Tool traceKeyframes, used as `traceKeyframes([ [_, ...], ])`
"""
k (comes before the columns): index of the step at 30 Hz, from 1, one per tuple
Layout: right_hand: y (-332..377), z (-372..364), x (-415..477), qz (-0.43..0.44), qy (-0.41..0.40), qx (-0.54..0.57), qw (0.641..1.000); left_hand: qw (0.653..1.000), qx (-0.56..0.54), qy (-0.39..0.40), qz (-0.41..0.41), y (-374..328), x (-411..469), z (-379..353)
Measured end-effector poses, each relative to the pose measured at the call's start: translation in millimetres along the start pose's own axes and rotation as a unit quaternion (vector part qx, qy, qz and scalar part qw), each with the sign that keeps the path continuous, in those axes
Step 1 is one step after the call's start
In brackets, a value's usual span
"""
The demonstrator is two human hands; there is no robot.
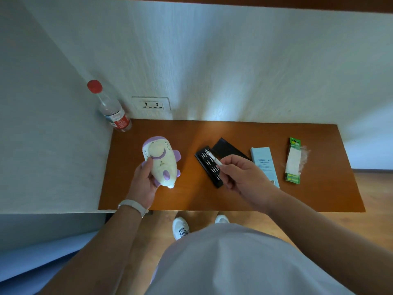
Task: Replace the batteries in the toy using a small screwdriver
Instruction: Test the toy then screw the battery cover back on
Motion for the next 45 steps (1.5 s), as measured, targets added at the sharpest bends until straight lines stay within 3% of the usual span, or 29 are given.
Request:
traceKeyframes([
  [5, 3, -2, -1, 0.017, 0.007, -0.036, 0.999, 0.999, 0.033, -0.035, -0.018, -8, -17, 6],
  [11, 2, -14, 7, 0.020, 0.047, -0.067, 0.996, 0.979, 0.084, -0.181, 0.046, -3, -63, 32],
  [15, 0, -31, 7, 0.018, 0.086, -0.084, 0.993, 0.963, 0.132, -0.234, 0.032, -23, -101, 26],
  [23, -3, -54, -1, 0.004, 0.148, -0.120, 0.982, 0.975, 0.167, -0.127, -0.077, -68, -129, -56],
  [32, 1, -37, -12, 0.031, 0.164, -0.091, 0.982, 0.973, 0.203, -0.020, -0.111, -85, -122, -134],
  [37, -3, -17, -16, 0.026, 0.163, -0.088, 0.982, 0.959, 0.253, -0.005, -0.126, -83, -119, -153],
  [42, 4, 14, -14, 0.067, 0.076, -0.184, 0.978, 0.963, 0.240, -0.020, -0.118, -83, -113, -160],
  [45, 9, 31, -9, 0.083, 0.041, -0.166, 0.982, 0.969, 0.222, -0.015, -0.108, -86, -112, -165],
])
Point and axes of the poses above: each hand's wrist, its own x-axis towards the middle knuckle, its own z-axis out of the back of the hand, y = z × x, the point moved 10 cm from there along x, towards the middle knuckle, and after that the axes turned 12 degrees about -z, right-handed, at the moved point
